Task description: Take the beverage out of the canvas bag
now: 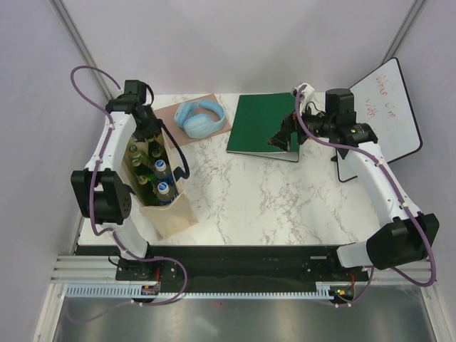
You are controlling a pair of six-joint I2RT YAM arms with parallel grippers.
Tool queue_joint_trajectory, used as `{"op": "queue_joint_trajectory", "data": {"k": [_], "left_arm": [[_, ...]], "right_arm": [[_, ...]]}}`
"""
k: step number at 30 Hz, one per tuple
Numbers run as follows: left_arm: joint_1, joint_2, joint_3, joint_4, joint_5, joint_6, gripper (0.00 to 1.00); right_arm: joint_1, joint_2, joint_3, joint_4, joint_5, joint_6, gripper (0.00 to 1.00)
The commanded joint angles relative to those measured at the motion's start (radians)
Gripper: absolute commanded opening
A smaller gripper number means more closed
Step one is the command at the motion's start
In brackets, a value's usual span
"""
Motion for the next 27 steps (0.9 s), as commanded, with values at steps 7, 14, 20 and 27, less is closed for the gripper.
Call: {"op": "queue_joint_trajectory", "data": {"k": [7, 14, 20, 27], "left_arm": [[0.000, 0.015, -0.029, 0.028, 0.015, 0.045, 0.52], [0.000, -0.002, -0.037, 0.027, 0.039, 0.048, 0.36], [0.000, -0.087, 0.013, 0.020, 0.018, 0.076, 0.07], [0.000, -0.186, 0.222, -0.059, -0.030, 0.166, 0.02]], "right_arm": [[-0.006, 0.005, 0.007, 0.029, -0.011, -0.015, 0.98], [-0.008, 0.000, 0.001, 0.027, -0.008, -0.016, 0.98], [-0.008, -0.003, 0.001, 0.024, -0.008, -0.016, 0.98], [-0.006, 0.002, 0.004, 0.024, -0.019, -0.012, 0.98]]}}
